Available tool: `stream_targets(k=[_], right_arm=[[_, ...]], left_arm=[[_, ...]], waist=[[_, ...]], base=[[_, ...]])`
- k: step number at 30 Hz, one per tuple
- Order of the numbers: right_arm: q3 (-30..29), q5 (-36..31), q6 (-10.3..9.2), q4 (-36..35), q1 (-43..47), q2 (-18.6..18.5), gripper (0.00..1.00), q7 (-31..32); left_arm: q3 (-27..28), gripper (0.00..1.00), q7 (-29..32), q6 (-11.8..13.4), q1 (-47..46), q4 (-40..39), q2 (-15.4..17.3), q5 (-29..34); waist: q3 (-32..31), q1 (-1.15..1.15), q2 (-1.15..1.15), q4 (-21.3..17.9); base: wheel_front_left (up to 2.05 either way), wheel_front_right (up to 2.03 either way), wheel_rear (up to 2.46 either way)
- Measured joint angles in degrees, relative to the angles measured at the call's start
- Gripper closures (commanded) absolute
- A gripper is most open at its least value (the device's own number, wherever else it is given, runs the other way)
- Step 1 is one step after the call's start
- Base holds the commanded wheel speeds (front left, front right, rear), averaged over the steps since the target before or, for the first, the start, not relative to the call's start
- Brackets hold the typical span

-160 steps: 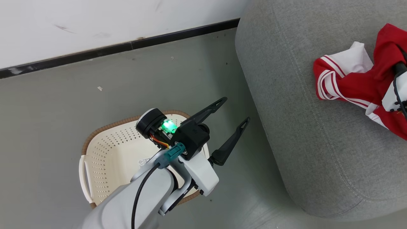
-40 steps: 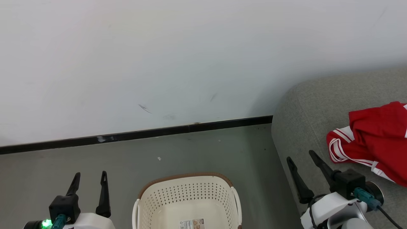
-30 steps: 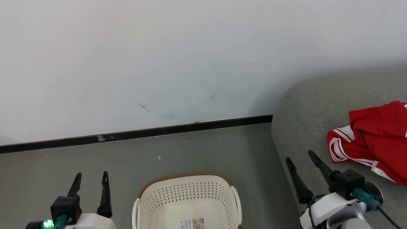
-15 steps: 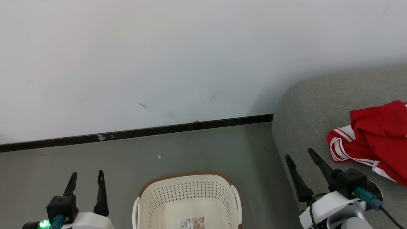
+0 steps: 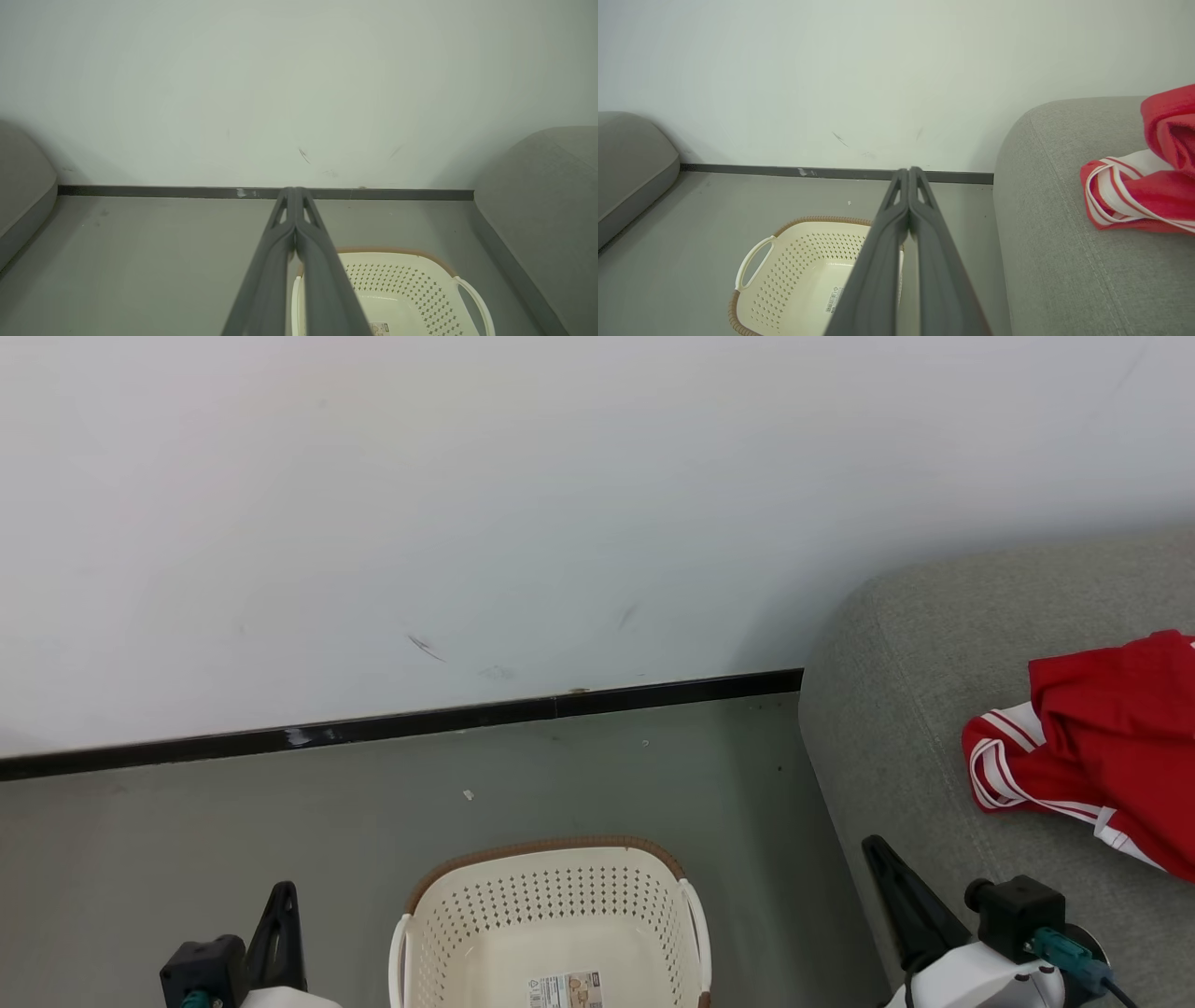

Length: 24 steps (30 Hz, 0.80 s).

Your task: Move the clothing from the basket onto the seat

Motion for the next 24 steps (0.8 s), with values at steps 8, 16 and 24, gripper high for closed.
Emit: stream_targets(k=[8, 16, 24], right_arm=[[1.0, 6.5, 0.0, -2.2, 1.8, 0.0, 1.0, 0.0], [0.0, 16.5, 0.0, -2.9, 2.1, 0.0, 1.0, 0.8], [-1.1, 24.2, 0.0, -2.8, 2.0, -0.1, 1.0, 2.6]], left_arm=[[1.9, 1.0, 1.7, -1.7, 0.0, -0.6, -1.2, -5.7], [4.0, 1.0, 3.0, -3.8, 0.0, -1.0, -1.9, -10.3], [6.1, 1.0, 4.9, -5.6, 0.0, -1.5, -3.1, -15.1]], waist=[[0.1, 0.0, 0.0, 0.2], [0.2, 0.11, 0.0, 0.5], [0.1, 0.39, 0.0, 0.8]], base=[[0.0, 0.0, 0.0], [0.0, 0.0, 0.0], [0.0, 0.0, 0.0]])
